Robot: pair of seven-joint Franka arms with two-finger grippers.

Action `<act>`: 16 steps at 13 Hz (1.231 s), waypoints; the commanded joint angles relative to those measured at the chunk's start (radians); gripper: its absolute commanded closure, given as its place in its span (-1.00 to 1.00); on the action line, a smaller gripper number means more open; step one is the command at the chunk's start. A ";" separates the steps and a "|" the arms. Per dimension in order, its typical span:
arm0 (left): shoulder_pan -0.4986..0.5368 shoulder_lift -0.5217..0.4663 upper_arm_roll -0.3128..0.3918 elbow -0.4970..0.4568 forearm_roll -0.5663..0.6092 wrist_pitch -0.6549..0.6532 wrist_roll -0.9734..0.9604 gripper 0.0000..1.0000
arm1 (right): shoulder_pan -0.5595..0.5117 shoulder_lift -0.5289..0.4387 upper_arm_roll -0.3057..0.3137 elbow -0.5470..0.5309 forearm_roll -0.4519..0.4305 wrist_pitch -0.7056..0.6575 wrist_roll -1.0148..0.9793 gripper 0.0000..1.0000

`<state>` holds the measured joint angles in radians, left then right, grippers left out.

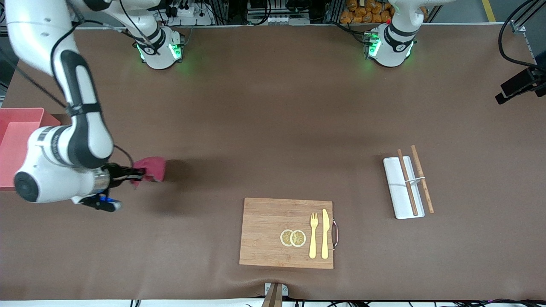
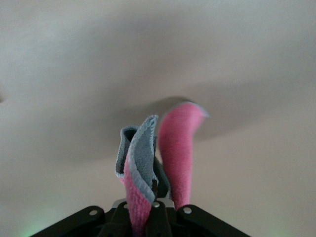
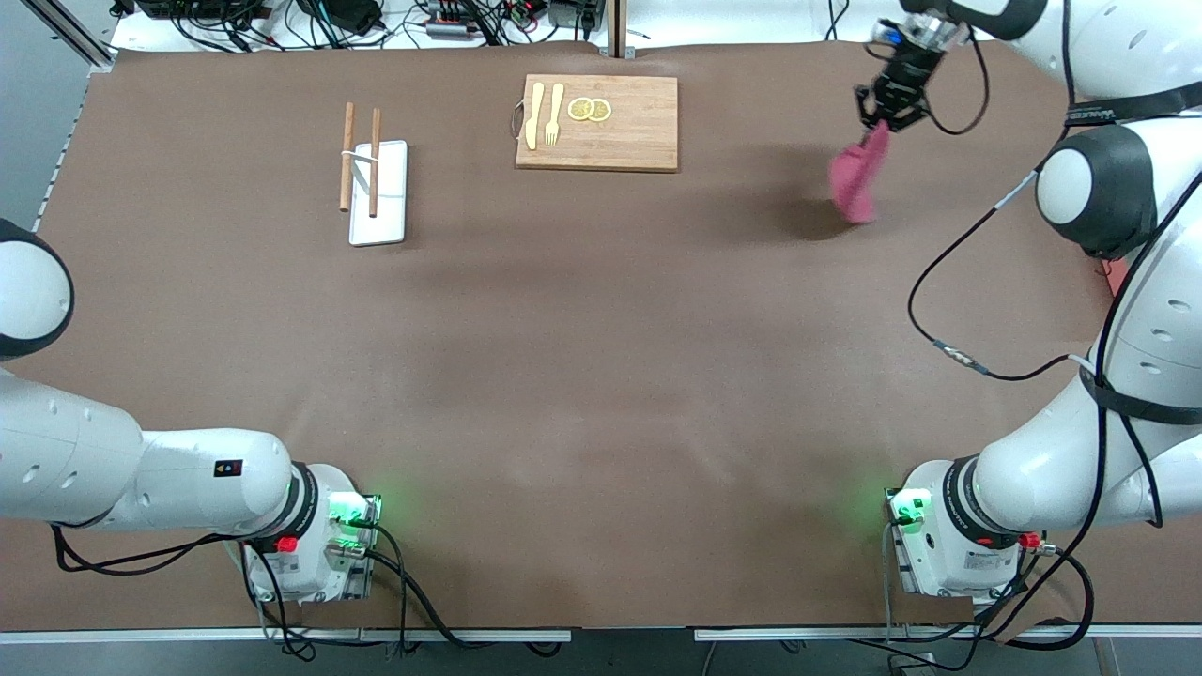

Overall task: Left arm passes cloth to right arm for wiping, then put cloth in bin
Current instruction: 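Carry the cloth with the right gripper while the left gripper withdraws, then open the right gripper to drop the cloth into the pink bin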

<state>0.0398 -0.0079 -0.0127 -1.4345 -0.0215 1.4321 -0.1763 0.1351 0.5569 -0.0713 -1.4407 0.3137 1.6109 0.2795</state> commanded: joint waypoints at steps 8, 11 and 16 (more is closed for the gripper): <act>0.009 -0.018 -0.013 -0.029 0.011 -0.002 -0.003 -1.00 | -0.437 -0.183 -0.032 0.078 -0.370 -0.295 -0.588 1.00; 0.009 -0.023 -0.049 -0.038 0.009 -0.024 -0.009 -1.00 | -0.586 -0.131 -0.028 0.149 -0.508 -0.093 -0.854 1.00; 0.012 -0.020 -0.052 -0.057 0.022 -0.022 -0.009 -1.00 | -0.661 -0.035 -0.021 0.143 -0.481 0.211 -1.022 -0.99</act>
<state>0.0455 -0.0084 -0.0576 -1.4735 -0.0215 1.4101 -0.1814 -0.5082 0.4909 -0.1233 -1.3424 -0.1644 1.8078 -0.7028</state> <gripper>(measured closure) 0.000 0.921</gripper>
